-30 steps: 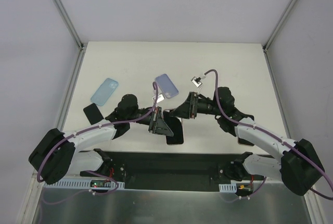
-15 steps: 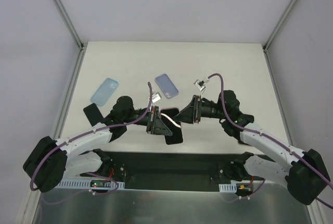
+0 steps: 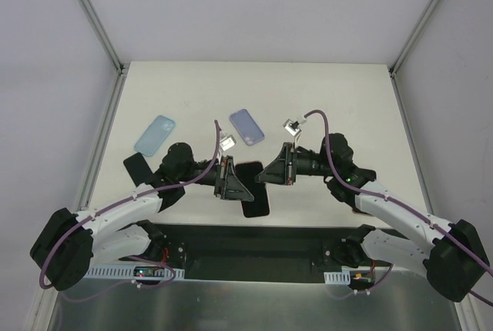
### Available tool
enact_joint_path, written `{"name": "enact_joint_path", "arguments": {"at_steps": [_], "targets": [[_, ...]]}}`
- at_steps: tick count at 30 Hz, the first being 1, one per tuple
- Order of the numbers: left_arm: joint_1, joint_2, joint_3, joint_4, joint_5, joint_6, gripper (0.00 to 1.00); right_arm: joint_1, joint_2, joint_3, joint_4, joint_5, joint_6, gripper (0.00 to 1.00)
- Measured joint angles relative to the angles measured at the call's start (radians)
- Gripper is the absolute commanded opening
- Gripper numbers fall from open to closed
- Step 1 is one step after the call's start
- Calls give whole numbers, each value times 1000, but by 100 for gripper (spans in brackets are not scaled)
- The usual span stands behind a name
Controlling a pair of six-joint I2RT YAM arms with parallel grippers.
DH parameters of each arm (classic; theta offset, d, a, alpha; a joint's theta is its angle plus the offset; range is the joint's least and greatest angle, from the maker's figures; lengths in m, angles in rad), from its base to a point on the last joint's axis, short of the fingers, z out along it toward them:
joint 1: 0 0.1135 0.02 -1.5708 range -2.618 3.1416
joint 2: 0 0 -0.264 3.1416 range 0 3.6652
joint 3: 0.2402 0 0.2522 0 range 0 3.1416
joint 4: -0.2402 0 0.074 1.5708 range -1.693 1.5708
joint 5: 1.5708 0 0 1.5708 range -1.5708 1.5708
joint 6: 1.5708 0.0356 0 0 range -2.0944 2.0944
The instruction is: Put the phone into the phone case
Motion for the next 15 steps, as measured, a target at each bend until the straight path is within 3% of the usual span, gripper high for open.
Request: {"name": "enact_joint_path", "arguments": {"at_steps": [1,4,15], "targets": [[0,-10,0,-2,-13,3,44,5,-2,2,-2,-5,2,1],[0,-46,0,-9,-50,9,53,22,-25,2,-22,-35,0,1],[5,-138,0,-34,-80,6,53,30,-182,-57,-72,-56,-31,1]]}}
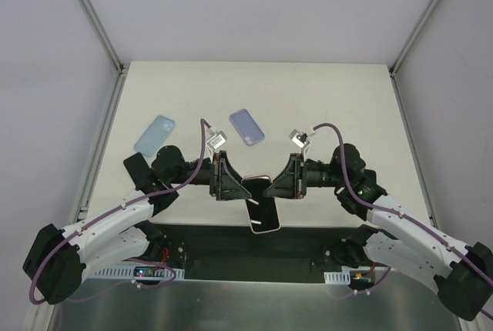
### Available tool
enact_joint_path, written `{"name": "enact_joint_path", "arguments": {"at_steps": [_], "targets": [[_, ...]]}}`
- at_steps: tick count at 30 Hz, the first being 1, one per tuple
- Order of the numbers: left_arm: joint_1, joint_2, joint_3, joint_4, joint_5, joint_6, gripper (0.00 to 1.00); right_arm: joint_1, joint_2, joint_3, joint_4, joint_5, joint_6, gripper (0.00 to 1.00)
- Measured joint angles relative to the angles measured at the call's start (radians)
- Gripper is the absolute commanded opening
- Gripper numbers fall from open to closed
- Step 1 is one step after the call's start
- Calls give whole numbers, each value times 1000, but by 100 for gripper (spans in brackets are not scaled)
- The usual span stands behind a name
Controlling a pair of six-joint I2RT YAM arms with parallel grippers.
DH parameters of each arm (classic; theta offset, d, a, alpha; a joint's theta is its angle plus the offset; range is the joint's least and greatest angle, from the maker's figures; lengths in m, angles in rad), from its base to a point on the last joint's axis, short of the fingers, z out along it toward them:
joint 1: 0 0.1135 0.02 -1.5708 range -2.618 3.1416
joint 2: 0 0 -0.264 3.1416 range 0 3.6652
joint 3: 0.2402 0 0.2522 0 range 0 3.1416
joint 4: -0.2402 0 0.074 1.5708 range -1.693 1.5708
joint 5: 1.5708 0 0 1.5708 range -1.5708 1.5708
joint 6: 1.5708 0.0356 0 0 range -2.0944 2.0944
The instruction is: Put the phone into the phone case
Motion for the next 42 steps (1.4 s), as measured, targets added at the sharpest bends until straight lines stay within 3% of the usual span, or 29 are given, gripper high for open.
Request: {"name": "enact_joint_path", "arguments": {"at_steps": [6,9,10,12,23,24,26,27,31,37,42], "targets": [[2,-4,0,0,-18,-7,47,1,-4,-22,-42,-18,-14,1],[2,-3,0,1,-27,-13,23,3,-3,-27,-46,-18,-16,1],[2,-3,0,2,-27,-18,9,4,-3,-28,-47,-16,-18,1],[0,-4,0,6,-28,-26,0,3,1,-33,-50,-11,-23,1],[1,16,62,-259,-115,64,0,5,43,-1,-201,78,-123,2],[0,16,68,-277,-122,74,16,6,47,5,-213,84,-132,1],[0,16,77,-299,-136,84,28,7,48,15,-225,92,-145,1],[0,15,83,-309,-145,89,39,8,48,21,-233,96,-148,1],[2,16,89,-341,-185,106,54,9,44,31,-278,115,-153,1],[2,24,31,-235,-192,61,61,10,34,33,-313,113,-161,1],[2,88,-14,-132,-166,0,58,10,35,34,-335,112,-161,3]]}}
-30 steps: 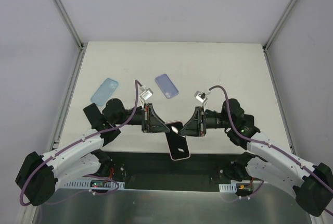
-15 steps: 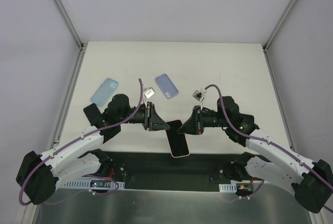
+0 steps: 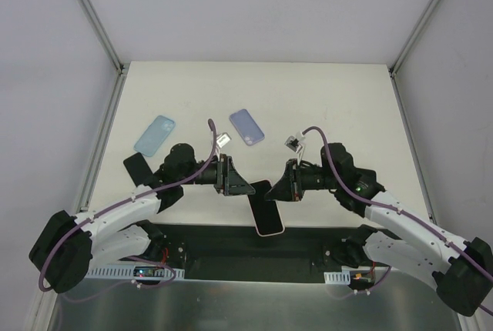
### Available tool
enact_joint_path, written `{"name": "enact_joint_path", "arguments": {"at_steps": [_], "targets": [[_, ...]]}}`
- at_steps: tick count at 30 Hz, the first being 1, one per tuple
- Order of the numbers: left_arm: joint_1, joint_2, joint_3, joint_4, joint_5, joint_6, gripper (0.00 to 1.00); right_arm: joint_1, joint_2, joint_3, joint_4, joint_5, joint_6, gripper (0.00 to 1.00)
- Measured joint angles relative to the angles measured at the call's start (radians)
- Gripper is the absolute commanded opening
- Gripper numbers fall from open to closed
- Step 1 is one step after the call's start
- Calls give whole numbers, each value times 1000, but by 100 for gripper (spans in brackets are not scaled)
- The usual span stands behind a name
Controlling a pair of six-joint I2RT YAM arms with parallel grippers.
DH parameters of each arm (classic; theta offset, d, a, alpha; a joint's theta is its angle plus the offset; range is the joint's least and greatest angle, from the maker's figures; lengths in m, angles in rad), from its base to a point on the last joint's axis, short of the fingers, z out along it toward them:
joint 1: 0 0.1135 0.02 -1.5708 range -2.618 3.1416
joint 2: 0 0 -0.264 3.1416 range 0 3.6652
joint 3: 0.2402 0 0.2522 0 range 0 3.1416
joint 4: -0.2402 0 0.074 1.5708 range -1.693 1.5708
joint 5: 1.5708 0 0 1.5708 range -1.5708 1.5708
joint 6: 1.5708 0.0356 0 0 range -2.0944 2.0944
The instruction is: Put the phone into the phone case
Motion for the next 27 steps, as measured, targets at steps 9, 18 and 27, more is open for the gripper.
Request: {"name": "enact_joint_path", "arguments": {"at_steps": [9,18,27], "targets": [[0,66,0,158,78,-61,0,-3,25,4,-2,3,20,34],[-1,70,1,153,53,-69,0,-4,36,4,1,15,54,39],[-3,47,26,47,18,-50,0,-4,31,6,-37,53,13,2]]}}
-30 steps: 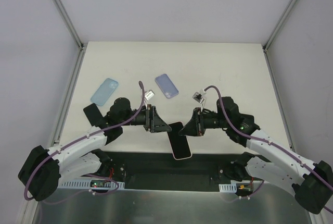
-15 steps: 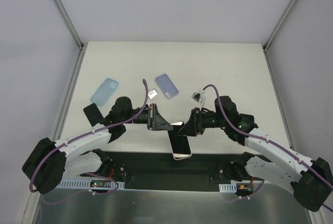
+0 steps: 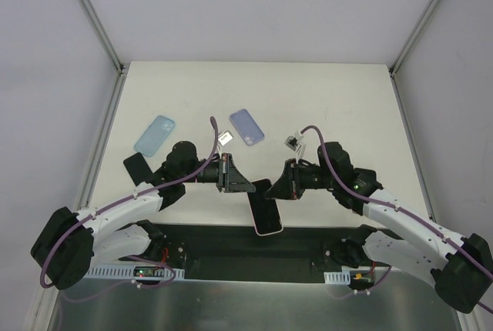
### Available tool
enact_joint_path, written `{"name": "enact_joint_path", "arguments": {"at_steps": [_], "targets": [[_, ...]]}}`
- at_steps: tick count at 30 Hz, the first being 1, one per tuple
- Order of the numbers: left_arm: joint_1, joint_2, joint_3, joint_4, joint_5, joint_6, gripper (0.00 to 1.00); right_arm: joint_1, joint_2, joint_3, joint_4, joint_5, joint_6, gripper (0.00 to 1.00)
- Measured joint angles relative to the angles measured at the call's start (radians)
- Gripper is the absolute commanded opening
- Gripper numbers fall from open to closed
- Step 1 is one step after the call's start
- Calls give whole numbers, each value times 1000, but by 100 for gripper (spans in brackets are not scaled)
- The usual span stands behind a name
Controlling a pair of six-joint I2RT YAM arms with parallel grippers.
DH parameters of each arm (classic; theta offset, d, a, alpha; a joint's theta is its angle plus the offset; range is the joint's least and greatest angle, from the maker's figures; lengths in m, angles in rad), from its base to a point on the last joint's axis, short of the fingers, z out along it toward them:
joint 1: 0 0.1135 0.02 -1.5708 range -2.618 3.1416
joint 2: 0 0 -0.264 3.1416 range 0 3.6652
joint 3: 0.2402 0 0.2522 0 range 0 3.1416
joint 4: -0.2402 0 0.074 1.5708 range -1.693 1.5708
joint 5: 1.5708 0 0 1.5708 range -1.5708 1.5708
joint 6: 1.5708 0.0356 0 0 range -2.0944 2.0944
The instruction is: Put the phone into the phone case
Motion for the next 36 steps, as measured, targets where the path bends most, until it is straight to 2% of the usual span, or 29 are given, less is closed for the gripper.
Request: {"name": "enact_joint_path", "arguments": {"at_steps": [3,4,5,6,7,10,20,23,26,27,29,30,31,34,36], "targets": [[0,1,12,-27,-3,1,1,0,0,10,-14,-1,-16,1],[1,1,17,-34,-3,2,7,0,0,14,-18,0,-18,1],[1,1,24,-43,-4,7,17,0,0,19,-22,3,-21,1],[1,1,31,-51,-4,11,33,-1,0,24,-25,7,-21,1],[1,1,38,-56,-6,17,40,-2,0,30,-29,9,-21,1],[2,5,48,-64,-29,24,49,-1,-1,50,-35,34,-14,2],[-1,22,-21,97,-11,-40,52,-29,-36,92,-39,109,50,1],[-20,26,-37,136,-10,-55,47,-49,-46,97,-13,126,88,1],[-42,29,-46,166,-10,-68,25,-62,-45,98,22,137,127,3],[-46,29,-48,186,-10,-75,14,-65,-45,98,24,140,137,6],[-47,29,-51,219,-6,-86,4,-68,-37,98,30,143,154,18],[-45,29,-55,232,-2,-91,2,-72,-33,98,35,137,159,22],[-45,29,-60,245,-1,-97,0,-74,-32,98,41,134,162,32],[-47,27,-61,268,8,-106,0,-76,-32,98,50,127,175,49],[-46,26,-61,268,7,-108,0,-76,-32,97,65,109,180,53]]}}
